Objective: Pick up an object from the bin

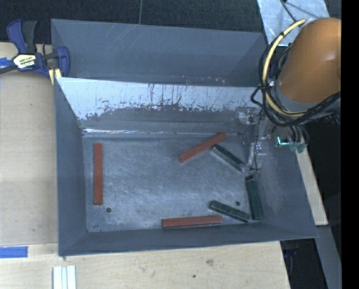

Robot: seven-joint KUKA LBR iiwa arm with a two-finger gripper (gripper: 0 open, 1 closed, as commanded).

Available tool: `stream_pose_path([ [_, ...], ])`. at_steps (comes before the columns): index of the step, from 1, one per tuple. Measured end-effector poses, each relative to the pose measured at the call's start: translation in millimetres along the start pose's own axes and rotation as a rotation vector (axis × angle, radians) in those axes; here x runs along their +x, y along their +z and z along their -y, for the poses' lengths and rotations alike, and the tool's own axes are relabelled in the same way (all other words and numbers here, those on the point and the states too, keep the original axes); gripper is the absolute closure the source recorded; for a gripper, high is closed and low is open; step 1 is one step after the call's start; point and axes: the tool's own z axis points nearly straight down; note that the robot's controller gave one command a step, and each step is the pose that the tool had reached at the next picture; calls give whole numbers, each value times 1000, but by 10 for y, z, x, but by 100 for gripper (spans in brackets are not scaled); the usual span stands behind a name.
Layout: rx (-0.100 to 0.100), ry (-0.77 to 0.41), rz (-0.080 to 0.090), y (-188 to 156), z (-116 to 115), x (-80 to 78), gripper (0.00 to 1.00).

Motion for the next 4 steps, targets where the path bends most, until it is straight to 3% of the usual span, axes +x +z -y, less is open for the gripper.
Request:
stream_pose_path([
  [1, -1, 219, 0, 1305, -150, -377, 0],
  [2, -1, 118, 2, 1756, -502, -433, 0],
  [3, -1, 119, 8, 1723, -489, -452, 100],
  [4, -1, -70, 11, 268, -1007, -623, 100],
])
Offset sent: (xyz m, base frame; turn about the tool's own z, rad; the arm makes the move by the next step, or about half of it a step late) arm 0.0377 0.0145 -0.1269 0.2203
